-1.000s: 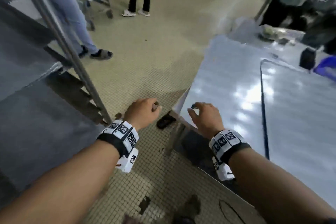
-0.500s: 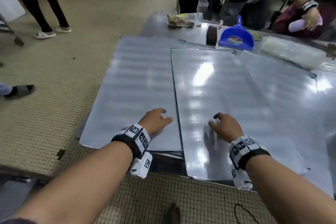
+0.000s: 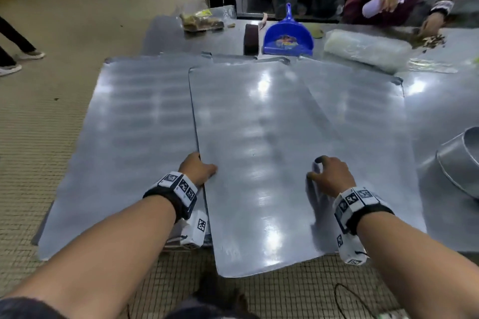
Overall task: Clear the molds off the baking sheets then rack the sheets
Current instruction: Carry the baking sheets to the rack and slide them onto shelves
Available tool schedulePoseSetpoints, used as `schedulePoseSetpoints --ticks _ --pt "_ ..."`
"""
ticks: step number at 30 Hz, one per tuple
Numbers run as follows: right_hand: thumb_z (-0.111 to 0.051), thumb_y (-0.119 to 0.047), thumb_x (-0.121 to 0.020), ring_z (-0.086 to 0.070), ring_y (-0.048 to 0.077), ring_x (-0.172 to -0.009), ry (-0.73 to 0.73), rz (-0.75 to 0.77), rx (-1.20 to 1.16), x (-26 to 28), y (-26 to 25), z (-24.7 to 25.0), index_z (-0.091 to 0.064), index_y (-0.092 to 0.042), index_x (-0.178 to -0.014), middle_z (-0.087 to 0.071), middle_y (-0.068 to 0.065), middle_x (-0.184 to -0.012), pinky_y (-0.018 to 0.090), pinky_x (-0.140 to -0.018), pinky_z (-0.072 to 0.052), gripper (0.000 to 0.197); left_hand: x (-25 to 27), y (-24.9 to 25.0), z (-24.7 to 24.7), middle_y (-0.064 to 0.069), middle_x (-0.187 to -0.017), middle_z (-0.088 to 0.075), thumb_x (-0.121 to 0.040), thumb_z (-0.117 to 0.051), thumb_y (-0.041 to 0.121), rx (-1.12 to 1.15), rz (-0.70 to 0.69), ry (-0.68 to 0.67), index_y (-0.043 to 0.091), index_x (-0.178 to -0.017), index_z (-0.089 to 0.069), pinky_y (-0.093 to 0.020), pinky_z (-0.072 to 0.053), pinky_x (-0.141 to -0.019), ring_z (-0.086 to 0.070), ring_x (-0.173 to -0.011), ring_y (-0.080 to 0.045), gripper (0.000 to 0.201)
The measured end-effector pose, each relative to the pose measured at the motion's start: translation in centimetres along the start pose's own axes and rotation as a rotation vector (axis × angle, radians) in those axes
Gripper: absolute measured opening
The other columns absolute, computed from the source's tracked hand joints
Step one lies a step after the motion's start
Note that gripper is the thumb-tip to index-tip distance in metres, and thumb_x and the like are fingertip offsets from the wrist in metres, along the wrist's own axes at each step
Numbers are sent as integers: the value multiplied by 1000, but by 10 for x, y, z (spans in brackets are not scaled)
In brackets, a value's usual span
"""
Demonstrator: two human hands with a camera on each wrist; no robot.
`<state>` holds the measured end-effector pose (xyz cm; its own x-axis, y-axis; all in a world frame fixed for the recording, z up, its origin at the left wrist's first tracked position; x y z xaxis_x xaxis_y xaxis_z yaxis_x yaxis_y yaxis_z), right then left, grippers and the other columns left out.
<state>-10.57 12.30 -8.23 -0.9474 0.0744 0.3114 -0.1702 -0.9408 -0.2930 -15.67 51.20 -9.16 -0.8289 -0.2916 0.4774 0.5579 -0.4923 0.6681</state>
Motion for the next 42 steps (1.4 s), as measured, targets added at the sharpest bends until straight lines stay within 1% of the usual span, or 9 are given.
schedulePoseSetpoints --ticks 3,8,13,17,21,25,31,36,42 --pt "-71 -39 -83 -49 36 -125 -31 -47 1 -19 18 11 -53 -23 -137 -54 14 -134 44 -100 -47 59 -10 7 8 -3 -97 -72 -72 -77 28 -10 -8 29 18 -98 -64 -31 -55 -82 -68 -90 -27 31" --pt "-76 -40 -78 -53 36 -120 -64 -83 -9 -53 33 24 -52 -25 -136 -55 15 -130 46 -100 -48 65 -34 7 12 -3 -114 -69 -69 -88 28 47 -22 13 16 -127 -53 -35 -57 -86 -68 -95 -23 69" --pt "-78 -43 -77 -52 40 -120 -38 -121 4 -77 41 29 -54 -21 -137 -54 19 -130 47 -99 -49 69 -41 14 13 -3 -111 -63 -76 -86 12 112 -20 -33 13 -140 -43 -18 -52 -48 -63 -76 -10 77" --pt "-79 -41 -78 -52 42 -122 13 -118 -18 -95 42 37 -54 -18 -138 -55 21 -131 45 -99 -47 69 -38 21 15 4 -95 -62 -79 -83 6 159 -19 -30 14 -141 -42 -14 -48 -41 -63 -73 -9 75" --pt "-79 -39 -78 -50 42 -124 13 -101 -65 -112 46 44 -51 -15 -140 -54 21 -135 46 -100 -46 72 -36 22 14 11 -93 -62 -79 -83 8 155 -11 8 12 -139 -47 -8 -44 -44 -60 -73 -2 70" --pt "-80 -31 -80 -55 40 -121 5 -1 -156 -138 42 54 -50 -7 -140 -58 21 -134 42 -98 -45 72 -33 17 9 4 -116 -65 -79 -82 15 143 18 70 15 -139 -51 -2 -41 -54 -59 -82 2 67" --pt "-80 -24 -82 -62 37 -107 -41 47 -295 -163 45 57 -62 2 -121 -66 22 -119 41 -92 -46 50 -19 17 -6 -6 -119 -64 -85 -73 8 220 103 263 7 -133 -57 -26 -44 -84 -59 -98 -21 51" --pt "-77 -14 -85 -53 32 -129 -128 6 -490 -170 51 59 -53 2 -139 -56 16 -141 32 -103 -39 61 -9 12 -12 -8 -117 -70 -83 -68 1 362 134 376 17 -121 -64 -40 -55 -94 -68 -100 -27 42" --pt "-78 -4 -81 -63 23 -88 -199 -3 -576 -170 53 52 -68 -3 -112 -71 13 -107 25 -78 -44 33 -7 12 -11 -7 -120 -62 -88 -65 -4 435 123 421 10 -136 -56 -34 -50 -94 -61 -101 -24 51"
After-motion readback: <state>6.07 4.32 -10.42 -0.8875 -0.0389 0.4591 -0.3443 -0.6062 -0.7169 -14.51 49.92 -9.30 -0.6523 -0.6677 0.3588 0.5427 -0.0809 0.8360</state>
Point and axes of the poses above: each hand's wrist, its own x-axis away from the middle knuckle, its own z-axis out of the back of the hand, y = z × x, the point moved 7 cm from there along -x, towards the middle knuckle
